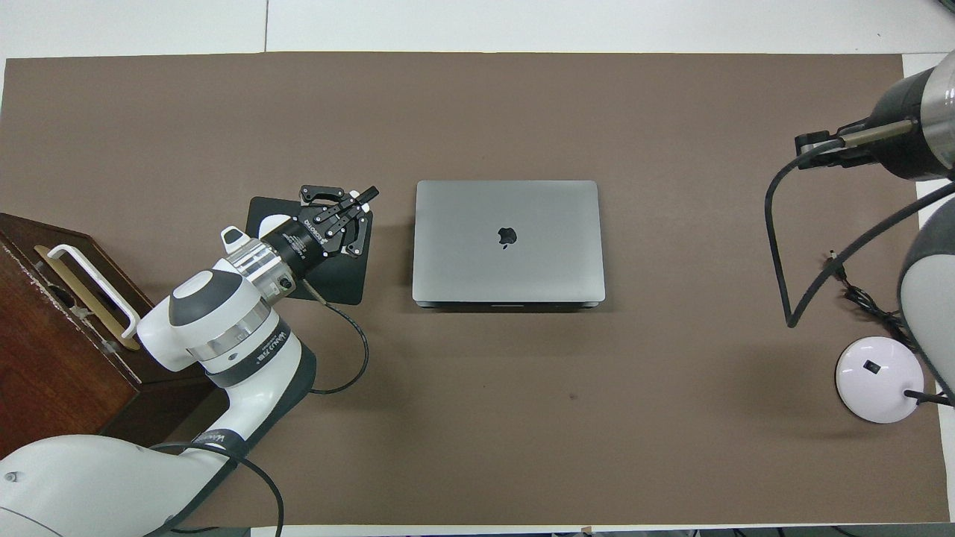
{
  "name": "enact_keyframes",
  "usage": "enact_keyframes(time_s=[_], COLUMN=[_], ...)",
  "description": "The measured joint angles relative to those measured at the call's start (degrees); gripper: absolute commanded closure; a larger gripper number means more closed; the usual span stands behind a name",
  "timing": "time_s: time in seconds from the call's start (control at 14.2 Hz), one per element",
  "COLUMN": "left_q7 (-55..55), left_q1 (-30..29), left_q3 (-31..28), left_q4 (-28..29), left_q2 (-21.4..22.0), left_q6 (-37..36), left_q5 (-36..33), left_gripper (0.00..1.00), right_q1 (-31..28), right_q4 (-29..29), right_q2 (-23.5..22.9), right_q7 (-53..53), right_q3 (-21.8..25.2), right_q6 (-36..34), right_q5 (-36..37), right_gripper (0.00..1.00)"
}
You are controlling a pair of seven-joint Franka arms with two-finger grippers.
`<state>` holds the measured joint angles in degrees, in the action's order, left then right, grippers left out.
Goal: Close laptop with both arms
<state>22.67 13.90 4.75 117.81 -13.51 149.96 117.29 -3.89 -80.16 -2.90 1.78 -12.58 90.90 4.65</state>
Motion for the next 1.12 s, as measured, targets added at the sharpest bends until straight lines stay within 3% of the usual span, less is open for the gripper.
enact_keyframes(time_s=[0.28,0.63,0.91,1.12], left_q7=[1.5,1.9,2.2,1.9], left_q1=[-0.3,-7.3,-10.0,-10.0], left_q3=[-0.4,-1.0,-2.2,-6.0], left_q4=[-7.3,-14.1,-16.8,-19.6], left_q2=[-0.9,-2.3,-2.4,-2.4], left_q6=[6.8,7.3,6.9,0.7], left_q5=[-15.1,-38.0,-65.4,-80.0], left_gripper=[1.0,1.0,1.0,1.0], right_q1=[-0.3,-1.2,-3.0,-3.5], right_q4=[-0.1,-1.8,-3.9,-5.5], right_q2=[1.9,4.1,6.4,7.9], right_q7=[-2.2,-2.2,-3.6,-4.5], right_q3=[0.9,2.1,2.3,2.5], right_q6=[-1.7,-3.0,-3.6,-5.1], right_q5=[0.0,-1.7,-2.7,-3.8], right_gripper=[0.0,0.0,0.0,0.0])
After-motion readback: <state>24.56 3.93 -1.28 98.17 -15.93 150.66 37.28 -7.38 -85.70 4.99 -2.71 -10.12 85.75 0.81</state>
